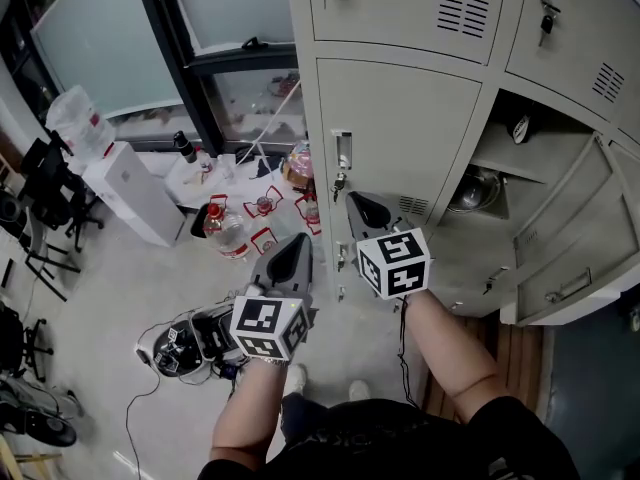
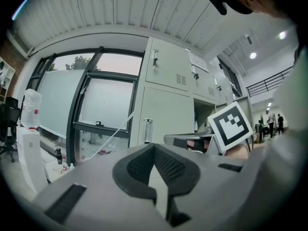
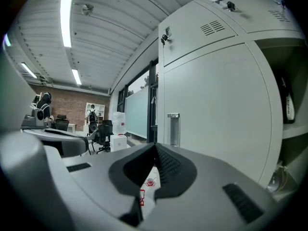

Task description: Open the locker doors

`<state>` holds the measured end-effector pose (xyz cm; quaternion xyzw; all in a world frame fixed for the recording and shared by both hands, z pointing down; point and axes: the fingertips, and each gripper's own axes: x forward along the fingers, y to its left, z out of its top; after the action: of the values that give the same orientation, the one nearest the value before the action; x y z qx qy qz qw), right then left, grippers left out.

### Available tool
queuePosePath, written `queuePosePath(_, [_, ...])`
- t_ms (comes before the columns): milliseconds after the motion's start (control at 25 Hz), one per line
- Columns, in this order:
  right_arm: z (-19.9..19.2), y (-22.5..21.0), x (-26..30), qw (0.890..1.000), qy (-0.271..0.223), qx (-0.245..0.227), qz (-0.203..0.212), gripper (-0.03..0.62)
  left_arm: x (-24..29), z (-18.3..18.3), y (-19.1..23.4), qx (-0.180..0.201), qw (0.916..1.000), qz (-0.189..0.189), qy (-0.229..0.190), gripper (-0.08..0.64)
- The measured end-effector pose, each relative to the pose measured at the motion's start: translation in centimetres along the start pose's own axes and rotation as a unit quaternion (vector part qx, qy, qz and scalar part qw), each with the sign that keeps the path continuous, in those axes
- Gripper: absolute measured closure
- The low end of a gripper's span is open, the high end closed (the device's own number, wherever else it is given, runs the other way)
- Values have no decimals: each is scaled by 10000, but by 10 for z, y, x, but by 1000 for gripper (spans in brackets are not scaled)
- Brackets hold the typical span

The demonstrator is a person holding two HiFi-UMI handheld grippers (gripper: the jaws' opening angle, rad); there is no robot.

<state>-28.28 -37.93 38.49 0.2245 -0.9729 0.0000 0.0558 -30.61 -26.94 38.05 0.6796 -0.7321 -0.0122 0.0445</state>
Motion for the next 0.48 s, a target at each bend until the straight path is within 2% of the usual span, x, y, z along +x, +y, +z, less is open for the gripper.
queuePosePath(80, [3,-1,8,9999,-16,-15,-99,591,5,1,6,-19,9999,-121,30,561])
queuePosePath(200, [7,-1,24,9997,-25,7,-245,522,13,3,19,-8,9995,-323,66,561])
queuePosePath(480, [13,-4,61,9965,47,151,-818,479,24,8,52,26,9962,-858,159,561])
